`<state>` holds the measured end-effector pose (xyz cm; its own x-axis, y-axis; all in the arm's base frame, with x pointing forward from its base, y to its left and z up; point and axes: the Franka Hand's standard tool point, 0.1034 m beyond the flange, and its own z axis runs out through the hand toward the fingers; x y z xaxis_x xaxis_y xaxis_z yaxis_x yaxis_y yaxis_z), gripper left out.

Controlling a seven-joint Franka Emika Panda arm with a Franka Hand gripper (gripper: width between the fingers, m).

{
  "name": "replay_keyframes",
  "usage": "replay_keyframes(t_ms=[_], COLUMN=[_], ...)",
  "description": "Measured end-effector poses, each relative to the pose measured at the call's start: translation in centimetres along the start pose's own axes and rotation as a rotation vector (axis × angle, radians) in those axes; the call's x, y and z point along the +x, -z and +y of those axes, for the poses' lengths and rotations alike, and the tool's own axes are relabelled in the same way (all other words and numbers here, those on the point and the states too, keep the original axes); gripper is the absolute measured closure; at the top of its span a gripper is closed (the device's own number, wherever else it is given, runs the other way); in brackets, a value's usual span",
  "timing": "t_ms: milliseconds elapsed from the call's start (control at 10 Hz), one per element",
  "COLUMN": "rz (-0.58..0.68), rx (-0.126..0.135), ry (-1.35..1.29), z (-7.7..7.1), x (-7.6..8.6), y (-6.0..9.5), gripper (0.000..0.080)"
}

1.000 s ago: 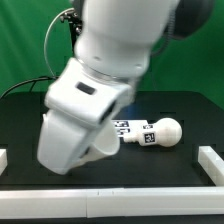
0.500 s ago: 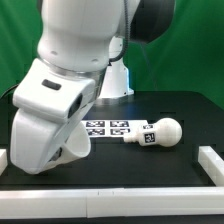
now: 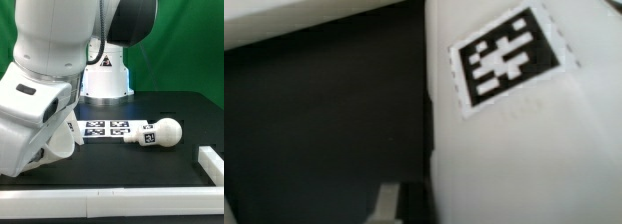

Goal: Assemble lamp

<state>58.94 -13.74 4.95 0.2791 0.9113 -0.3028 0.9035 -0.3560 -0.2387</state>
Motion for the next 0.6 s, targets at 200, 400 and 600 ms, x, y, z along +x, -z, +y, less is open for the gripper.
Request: replay_keyframes(t_ms=[200,400,600], rz=[0.0,0.0,0.0], rx=[0.001,0.001,0.001], ry=[0.0,0.001,0.001], z=[-0.02,-0.02,-0.02], x=[0.04,0.04,0.05], y=[-0.08,-0.09,-0.1], gripper=[0.0585,0.0384,0.0249])
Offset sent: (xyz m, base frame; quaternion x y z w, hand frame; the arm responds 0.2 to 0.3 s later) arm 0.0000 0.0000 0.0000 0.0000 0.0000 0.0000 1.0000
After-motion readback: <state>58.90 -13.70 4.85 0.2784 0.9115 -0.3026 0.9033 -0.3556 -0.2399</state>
